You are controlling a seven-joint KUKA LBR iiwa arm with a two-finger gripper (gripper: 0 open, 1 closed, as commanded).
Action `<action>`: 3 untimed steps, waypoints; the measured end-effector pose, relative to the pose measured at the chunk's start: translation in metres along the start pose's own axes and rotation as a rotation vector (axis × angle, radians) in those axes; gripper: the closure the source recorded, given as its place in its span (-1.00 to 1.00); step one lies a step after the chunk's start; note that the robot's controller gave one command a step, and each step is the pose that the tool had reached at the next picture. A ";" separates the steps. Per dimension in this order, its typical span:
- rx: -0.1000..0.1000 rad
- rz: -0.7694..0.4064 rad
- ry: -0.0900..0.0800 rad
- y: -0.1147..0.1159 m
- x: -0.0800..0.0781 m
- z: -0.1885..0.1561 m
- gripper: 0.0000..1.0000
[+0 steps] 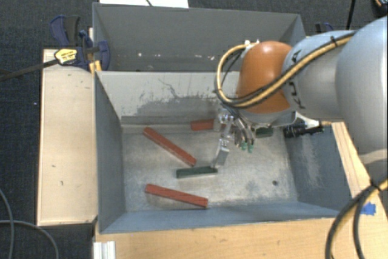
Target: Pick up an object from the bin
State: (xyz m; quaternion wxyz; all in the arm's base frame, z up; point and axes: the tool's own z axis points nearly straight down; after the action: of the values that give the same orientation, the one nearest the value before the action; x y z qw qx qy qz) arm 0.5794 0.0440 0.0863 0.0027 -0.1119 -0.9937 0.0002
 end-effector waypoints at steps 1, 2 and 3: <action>-0.003 0.085 -0.002 0.041 0.063 0.017 -1.00; -0.002 0.090 -0.005 0.039 0.061 0.016 1.00; -0.005 0.081 -0.008 0.088 0.047 0.016 1.00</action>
Offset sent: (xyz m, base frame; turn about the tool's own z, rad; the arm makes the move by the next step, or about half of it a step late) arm -0.0510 0.0508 -0.0163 0.0886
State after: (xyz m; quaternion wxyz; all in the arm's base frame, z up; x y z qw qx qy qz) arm 0.5525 0.1401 0.0708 -0.0016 -0.1518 -0.9884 -0.0020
